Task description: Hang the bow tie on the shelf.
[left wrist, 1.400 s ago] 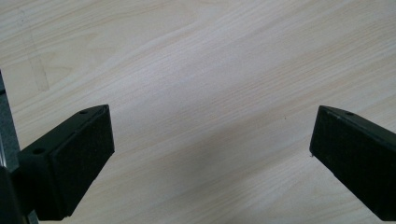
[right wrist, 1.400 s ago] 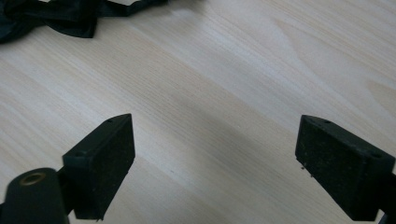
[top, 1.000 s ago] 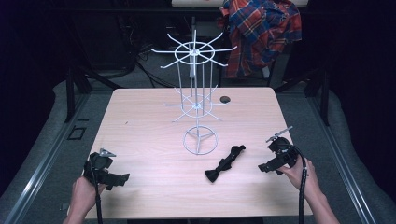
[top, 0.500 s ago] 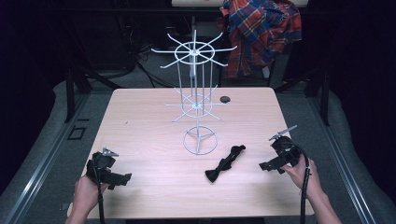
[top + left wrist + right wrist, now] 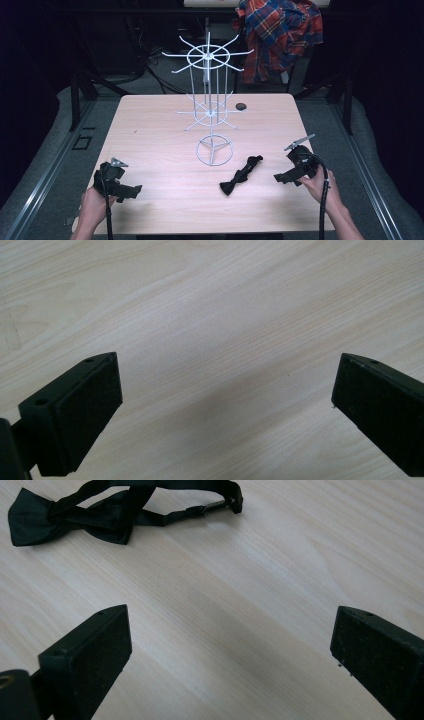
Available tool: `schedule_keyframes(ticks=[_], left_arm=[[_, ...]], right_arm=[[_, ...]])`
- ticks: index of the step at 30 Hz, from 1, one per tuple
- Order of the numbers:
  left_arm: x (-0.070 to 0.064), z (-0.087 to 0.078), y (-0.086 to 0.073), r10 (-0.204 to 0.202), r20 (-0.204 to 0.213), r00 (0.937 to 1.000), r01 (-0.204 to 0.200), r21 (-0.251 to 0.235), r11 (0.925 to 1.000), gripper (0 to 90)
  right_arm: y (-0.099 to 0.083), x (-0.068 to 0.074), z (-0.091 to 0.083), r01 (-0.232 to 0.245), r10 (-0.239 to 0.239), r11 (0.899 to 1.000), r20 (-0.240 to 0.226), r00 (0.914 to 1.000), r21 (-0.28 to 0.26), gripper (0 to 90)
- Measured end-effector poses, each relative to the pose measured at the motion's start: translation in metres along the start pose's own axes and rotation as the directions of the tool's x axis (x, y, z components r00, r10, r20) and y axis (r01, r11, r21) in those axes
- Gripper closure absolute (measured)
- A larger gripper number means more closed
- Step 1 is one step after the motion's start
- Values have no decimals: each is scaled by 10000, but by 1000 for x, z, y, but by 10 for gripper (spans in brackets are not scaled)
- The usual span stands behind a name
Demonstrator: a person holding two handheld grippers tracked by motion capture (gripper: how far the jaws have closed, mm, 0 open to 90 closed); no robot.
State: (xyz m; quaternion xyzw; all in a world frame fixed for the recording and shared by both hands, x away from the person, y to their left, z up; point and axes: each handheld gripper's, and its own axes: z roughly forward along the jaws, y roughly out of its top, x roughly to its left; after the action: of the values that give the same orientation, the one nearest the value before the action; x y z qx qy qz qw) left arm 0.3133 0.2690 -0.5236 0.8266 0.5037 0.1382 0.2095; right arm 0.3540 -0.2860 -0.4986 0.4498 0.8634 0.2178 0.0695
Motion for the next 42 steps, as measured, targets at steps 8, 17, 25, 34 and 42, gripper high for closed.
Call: schedule_keyframes(ticks=[8, 17, 25, 34, 42], left_arm=[[0, 1, 1, 46, 13, 10000, -47, 63, 10000, 0], [0, 2, 0, 63, 59, 10000, -63, 142, 9999, 0], [1, 3, 1, 48, 61, 10000, -48, 131, 9999, 0], [1, 2, 1, 63, 110, 9999, -65, 149, 9999, 0], [1, 2, 1, 92, 159, 9998, -94, 151, 9998, 0]], right_arm=[[11, 10, 4, 597, -588, 9978, 307, 9978, -281, 53], [22, 13, 11, 703, -675, 9967, 678, 9954, -407, 168], [36, 5, 29, 754, -737, 9971, 1031, 9919, -123, 289], [49, 14, 47, 2024, -2044, 9789, 1577, 9661, 289, 401], [58, 25, 61, 2642, -2660, 9639, 824, 9605, 324, 409]])
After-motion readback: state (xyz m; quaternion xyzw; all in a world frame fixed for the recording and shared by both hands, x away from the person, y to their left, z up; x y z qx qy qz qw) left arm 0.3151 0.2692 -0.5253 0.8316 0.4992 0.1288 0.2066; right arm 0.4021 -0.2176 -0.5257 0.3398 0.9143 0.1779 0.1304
